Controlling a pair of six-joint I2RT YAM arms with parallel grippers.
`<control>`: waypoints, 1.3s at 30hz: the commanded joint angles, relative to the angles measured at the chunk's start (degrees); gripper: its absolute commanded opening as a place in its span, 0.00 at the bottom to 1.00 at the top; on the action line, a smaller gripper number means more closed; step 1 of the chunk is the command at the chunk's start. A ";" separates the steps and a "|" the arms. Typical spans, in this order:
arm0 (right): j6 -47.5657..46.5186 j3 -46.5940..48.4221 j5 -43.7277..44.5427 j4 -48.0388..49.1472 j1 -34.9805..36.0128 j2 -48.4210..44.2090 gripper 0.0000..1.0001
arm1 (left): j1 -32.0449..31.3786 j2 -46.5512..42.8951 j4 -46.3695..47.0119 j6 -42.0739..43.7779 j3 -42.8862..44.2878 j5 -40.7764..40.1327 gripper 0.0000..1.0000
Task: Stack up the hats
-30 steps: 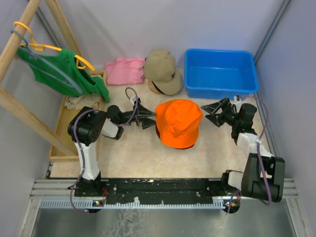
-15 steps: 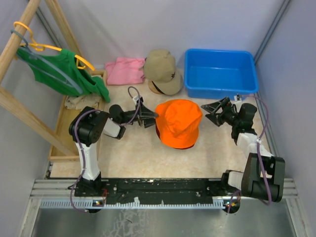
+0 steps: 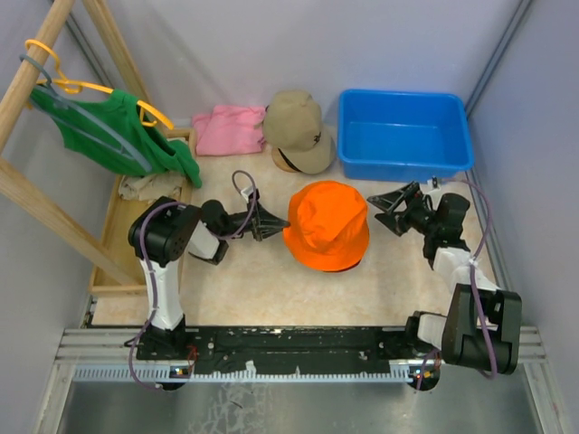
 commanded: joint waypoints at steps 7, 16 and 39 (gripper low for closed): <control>1.73 -2.93 -4.11 4.10 -0.13 -3.58 0.85 | 0.43 2.23 15.28 2.32 -3.70 0.32 0.04; 2.83 -9.80 -5.47 9.56 1.36 -2.47 0.79 | 0.35 3.62 15.28 1.23 -2.31 1.06 0.03; 21.40 -16.96 -3.03 43.28 4.64 10.20 0.00 | 0.36 7.43 15.28 -2.03 1.92 1.39 0.02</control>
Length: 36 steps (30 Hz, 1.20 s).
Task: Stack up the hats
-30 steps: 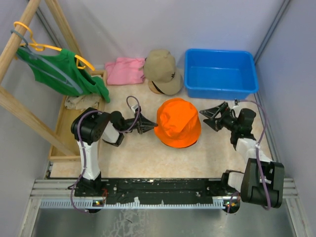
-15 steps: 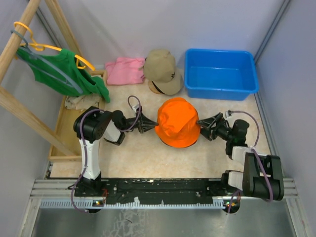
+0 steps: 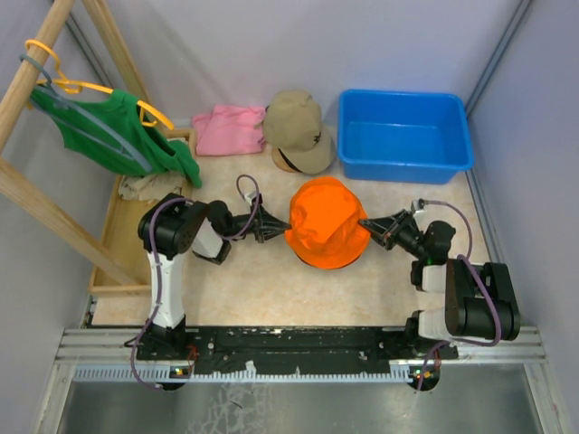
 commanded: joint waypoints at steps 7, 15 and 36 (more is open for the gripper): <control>-9.25 1.41 3.73 -11.07 0.41 -0.82 0.00 | 0.29 4.09 15.24 1.55 -1.07 1.50 0.01; -14.41 2.82 4.89 -17.10 0.46 0.65 0.00 | 0.88 6.08 15.24 2.51 -1.19 1.83 0.01; -22.61 11.74 6.46 -35.39 -3.63 -8.56 0.45 | 6.97 -2.48 14.53 0.99 -0.91 -3.59 0.44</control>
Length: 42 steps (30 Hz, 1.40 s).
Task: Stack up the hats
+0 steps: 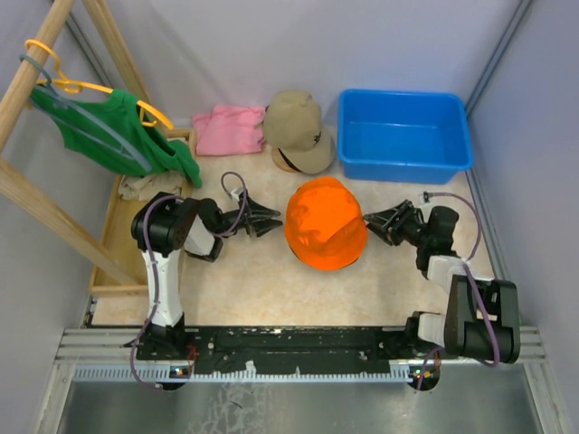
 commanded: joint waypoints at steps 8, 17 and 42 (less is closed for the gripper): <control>-7.79 6.78 0.55 -9.10 -7.78 -1.41 0.48 | 5.00 -11.86 -4.51 14.64 -1.68 -1.39 0.43; -18.38 15.12 5.17 -23.03 -10.64 -0.72 0.56 | 4.56 -34.13 -45.96 44.72 -4.64 -14.61 0.48; -25.74 17.36 14.08 -28.02 -3.77 -4.27 0.99 | 2.36 -55.85 -77.75 104.36 3.36 -67.99 0.99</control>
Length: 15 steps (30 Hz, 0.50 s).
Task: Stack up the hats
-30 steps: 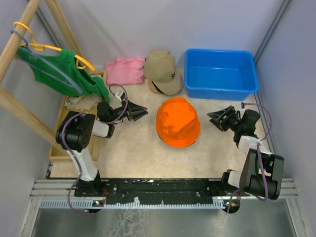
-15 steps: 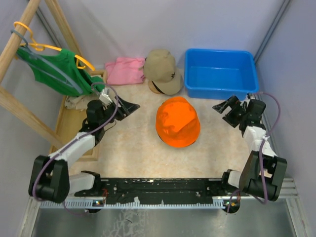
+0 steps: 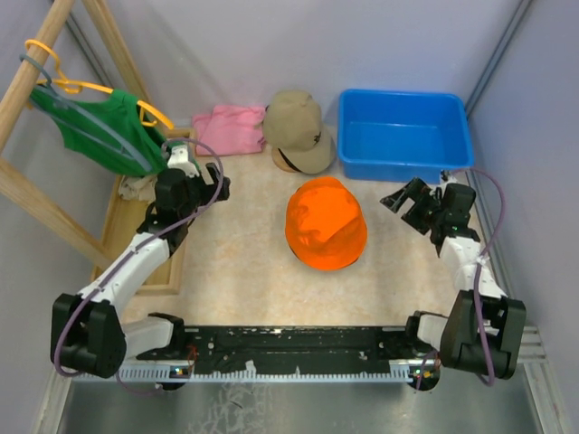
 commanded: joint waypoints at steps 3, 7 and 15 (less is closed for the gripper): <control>2.28 0.89 -3.88 7.08 1.20 2.73 0.99 | 0.53 -1.88 16.38 25.21 -12.31 -11.90 1.00; 1.03 2.20 -2.11 5.36 1.92 4.07 0.99 | 3.70 0.32 51.11 29.64 -31.79 -5.88 0.99; -6.16 8.86 8.51 -5.01 4.14 8.16 0.99 | 11.16 9.80 61.52 26.81 -29.88 3.39 0.99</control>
